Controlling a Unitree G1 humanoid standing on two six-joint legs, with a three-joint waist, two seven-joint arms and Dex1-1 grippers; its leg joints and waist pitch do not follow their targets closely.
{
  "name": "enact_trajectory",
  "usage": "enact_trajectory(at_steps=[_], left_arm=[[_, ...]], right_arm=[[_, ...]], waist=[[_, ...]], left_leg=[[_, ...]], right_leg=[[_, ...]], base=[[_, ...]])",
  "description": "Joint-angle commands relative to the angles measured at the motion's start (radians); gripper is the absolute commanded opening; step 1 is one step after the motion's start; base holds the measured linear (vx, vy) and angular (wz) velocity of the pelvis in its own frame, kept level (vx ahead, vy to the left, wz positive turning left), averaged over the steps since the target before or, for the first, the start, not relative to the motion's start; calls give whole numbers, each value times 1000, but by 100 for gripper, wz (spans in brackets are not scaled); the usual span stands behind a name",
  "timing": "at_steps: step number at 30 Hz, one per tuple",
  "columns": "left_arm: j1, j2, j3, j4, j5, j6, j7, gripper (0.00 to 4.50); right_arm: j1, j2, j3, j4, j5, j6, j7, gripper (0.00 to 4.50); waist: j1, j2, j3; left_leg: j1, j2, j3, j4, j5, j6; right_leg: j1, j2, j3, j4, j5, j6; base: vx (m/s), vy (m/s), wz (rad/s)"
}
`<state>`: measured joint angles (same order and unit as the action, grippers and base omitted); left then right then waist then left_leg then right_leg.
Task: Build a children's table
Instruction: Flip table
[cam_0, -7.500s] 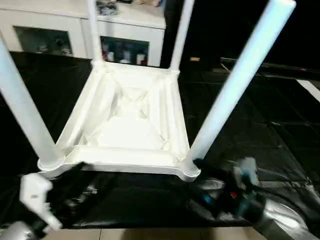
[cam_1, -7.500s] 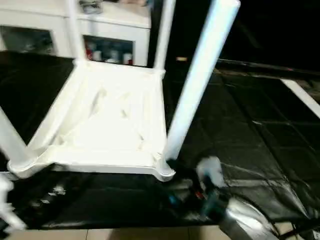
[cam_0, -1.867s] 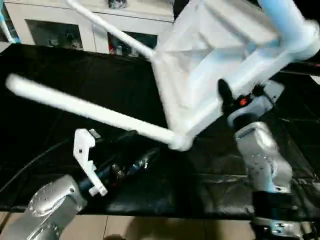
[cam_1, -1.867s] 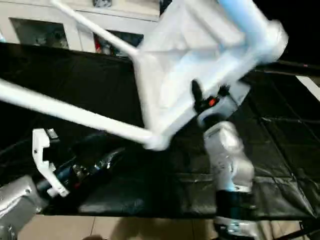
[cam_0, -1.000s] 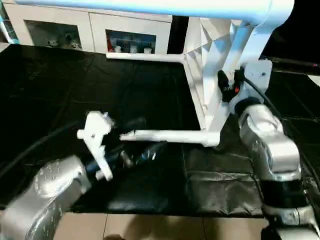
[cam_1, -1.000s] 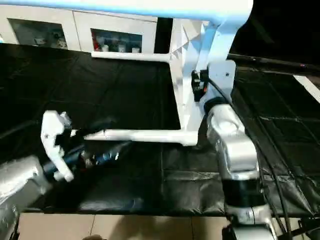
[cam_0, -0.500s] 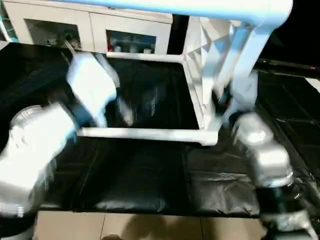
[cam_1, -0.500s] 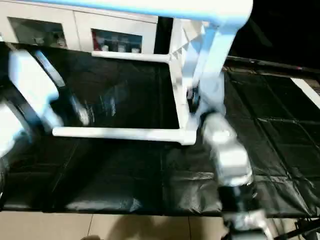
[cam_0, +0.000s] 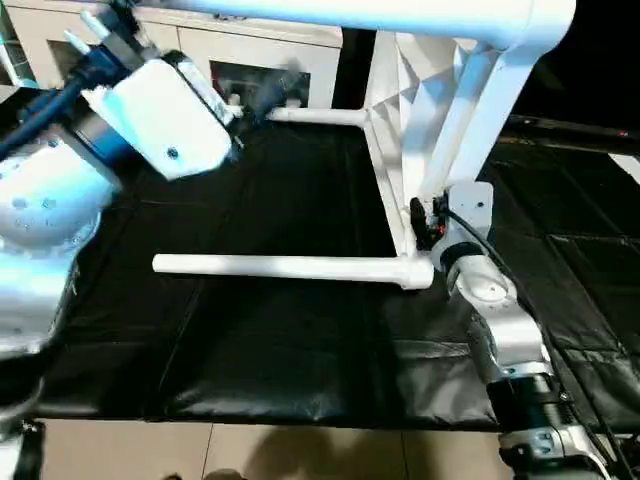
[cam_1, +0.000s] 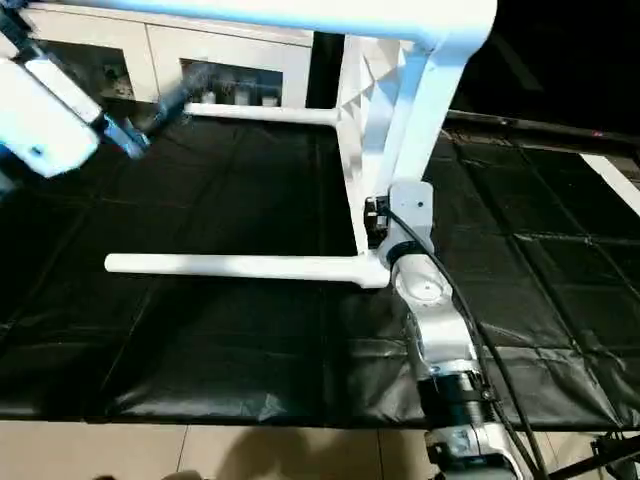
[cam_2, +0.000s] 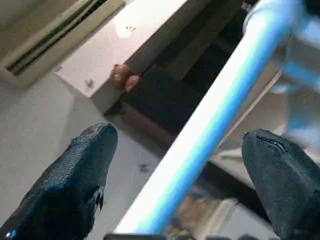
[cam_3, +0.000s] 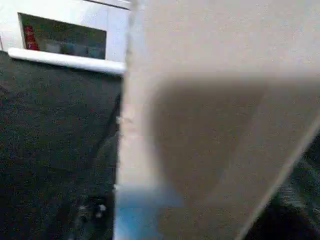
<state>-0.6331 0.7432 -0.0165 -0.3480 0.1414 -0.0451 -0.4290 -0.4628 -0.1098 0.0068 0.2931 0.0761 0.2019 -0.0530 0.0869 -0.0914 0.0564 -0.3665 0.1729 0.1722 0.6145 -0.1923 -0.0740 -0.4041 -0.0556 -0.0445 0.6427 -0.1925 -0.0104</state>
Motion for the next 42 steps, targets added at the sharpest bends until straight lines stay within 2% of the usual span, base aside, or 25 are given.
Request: enact_trajectory(at_steps=[1,2,6,7,8,9,10,11,12,15,16,19,22,26,28,32,34,38,42], left_arm=[[-38,30,-25,78,65,-25,1,450],[-48,38,-34,118,81,-37,-9,450],[-88,57,-43,210,121,-56,0,450],[-121,63,-45,270,143,-84,8,450],[-121,63,-45,270,143,-84,8,450],[-146,65,-54,317,157,-100,12,450],[-165,65,-62,351,167,-98,11,450],[-173,65,-66,367,172,-96,11,450],[-185,61,-69,390,179,-105,15,450],[-202,48,-66,422,189,-110,33,450],[-221,35,-60,446,191,-113,54,421],[-235,20,-54,462,183,-123,61,414],[-235,6,-53,460,173,-130,57,374],[-216,-3,-48,447,162,-126,48,363],[-213,-5,-44,443,158,-124,46,330],[-205,-9,-34,442,155,-110,43,315],[-197,-11,-24,441,153,-95,48,286],[-191,-24,-5,435,134,-76,59,270],[-187,-56,51,452,55,-26,66,249]], right_arm=[[-19,-2,-19,19,-9,-28,3,251],[-24,1,-18,32,-9,-41,3,229],[-29,6,-17,38,-9,-52,2,208],[-32,9,-19,41,-10,-60,-1,204],[-32,9,-19,41,-10,-60,-1,203],[-34,11,-21,44,-13,-67,-3,201],[-36,13,-22,46,-15,-72,-6,200],[-37,14,-22,47,-17,-75,-8,200],[-37,15,-22,46,-19,-81,-9,199],[-36,16,-24,45,-22,-91,-8,199],[-32,19,-24,39,-25,-93,-10,198],[-27,21,-22,32,-28,-94,-11,198],[-24,23,-21,26,-33,-94,-14,198],[-27,20,-16,23,-39,-100,-13,198],[-31,16,-15,22,-42,-104,-10,198],[-38,7,-15,11,-48,-120,1,198],[-41,-5,0,-9,-59,-145,27,198],[-41,-10,-3,-37,-52,-170,46,198],[-50,-72,29,-103,-78,-243,124,198]], waist=[[0,36,-61],[-1,36,-60],[0,42,-62],[0,47,-62],[0,45,-62],[2,51,-62],[0,52,-63],[0,60,-62],[-1,56,-61],[2,57,-62],[2,69,-62],[2,66,-62],[2,67,-61],[2,63,-61],[2,62,-60],[2,63,-59],[1,64,-59],[3,62,-61],[6,60,-63]], left_leg=[[16,43,-21,-80,-235,-100],[16,43,-21,-81,-245,-101],[18,44,-23,-82,-263,-105],[17,43,-24,-82,-262,-105],[16,42,-24,-82,-263,-102],[16,43,-26,-82,-261,-103],[19,43,-24,-81,-263,-104],[18,43,-26,-81,-265,-107],[17,45,-26,-82,-268,-105],[16,44,-24,-79,-247,-98],[15,44,-25,-79,-239,-100],[15,45,-24,-79,-235,-98],[15,46,-25,-80,-243,-98],[15,46,-24,-80,-240,-94],[15,46,-24,-80,-234,-91],[16,47,-24,-81,-243,-92],[15,47,-24,-81,-241,-91],[11,46,-21,-77,-196,-80],[7,43,-17,-71,-143,-66]], right_leg=[[36,-72,48,-70,-209,-93],[34,-72,49,-71,-215,-94],[33,-74,49,-69,-201,-112],[34,-73,49,-69,-192,-117],[36,-73,49,-70,-194,-118],[37,-76,49,-68,-190,-123],[34,-75,49,-68,-182,-128],[35,-75,48,-66,-177,-132],[37,-76,49,-66,-171,-140],[39,-79,51,-66,-163,-149],[39,-79,51,-64,-151,-154],[41,-78,50,-63,-135,-162],[41,-78,49,-64,-142,-165],[42,-80,50,-64,-148,-164],[41,-80,50,-64,-145,-162],[40,-80,50,-65,-159,-159],[40,-79,50,-64,-151,-161],[45,-80,51,-61,-114,-168],[51,-78,52,-54,-63,-176]], base=[[0,0,0],[0,0,0],[0,0,0],[0,0,0],[0,0,0],[0,0,0],[0,0,0],[0,0,0],[0,0,0],[0,0,0],[0,0,0],[0,0,0],[0,0,0],[0,0,0],[0,0,0],[0,0,0],[0,0,0],[0,0,0],[0,0,0]])
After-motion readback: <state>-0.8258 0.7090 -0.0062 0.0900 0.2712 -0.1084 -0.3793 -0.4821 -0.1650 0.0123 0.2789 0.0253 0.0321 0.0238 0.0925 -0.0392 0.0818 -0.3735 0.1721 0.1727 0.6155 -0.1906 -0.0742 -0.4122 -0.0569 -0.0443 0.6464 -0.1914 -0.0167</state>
